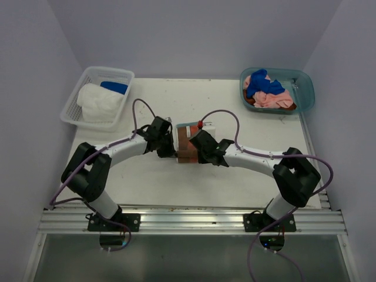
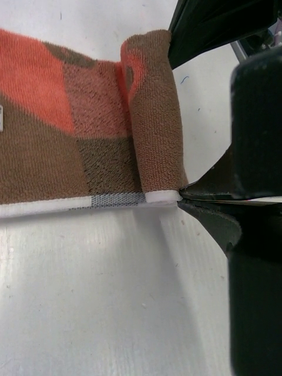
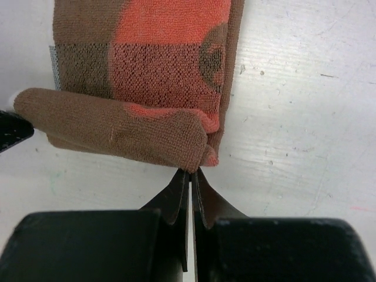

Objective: Roll the towels
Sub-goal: Roll the towel

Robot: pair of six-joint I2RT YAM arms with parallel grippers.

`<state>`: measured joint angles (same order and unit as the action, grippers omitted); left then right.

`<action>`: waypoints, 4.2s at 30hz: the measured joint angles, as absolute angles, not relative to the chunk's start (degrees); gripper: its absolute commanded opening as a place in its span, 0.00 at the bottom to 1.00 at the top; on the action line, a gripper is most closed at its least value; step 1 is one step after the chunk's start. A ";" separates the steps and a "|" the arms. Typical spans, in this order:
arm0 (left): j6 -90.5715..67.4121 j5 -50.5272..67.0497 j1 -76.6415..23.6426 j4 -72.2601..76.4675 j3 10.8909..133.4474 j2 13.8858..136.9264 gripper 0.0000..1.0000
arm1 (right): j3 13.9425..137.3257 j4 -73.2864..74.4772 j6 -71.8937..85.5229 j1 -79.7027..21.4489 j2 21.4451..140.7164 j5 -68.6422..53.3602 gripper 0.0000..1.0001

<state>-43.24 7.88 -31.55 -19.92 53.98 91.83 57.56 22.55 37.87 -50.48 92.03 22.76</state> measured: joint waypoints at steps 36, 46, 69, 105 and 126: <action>-44.71 15.25 -33.89 -8.99 45.87 85.65 0.18 | 61.73 19.92 37.89 -42.35 98.32 11.05 0.00; -43.33 15.18 -33.82 -8.29 52.77 93.32 0.16 | 62.83 20.67 37.95 -41.56 98.32 10.68 0.22; -42.37 15.62 -31.11 -7.22 58.37 101.95 0.13 | 62.46 22.81 35.27 -45.41 91.46 10.68 0.28; -40.75 18.39 -27.16 -5.93 61.47 107.02 0.10 | 67.61 11.07 34.17 -37.21 108.55 7.92 0.17; -42.39 22.35 -30.04 -6.04 39.13 86.11 0.12 | 47.77 17.72 45.34 -51.20 86.39 7.62 0.21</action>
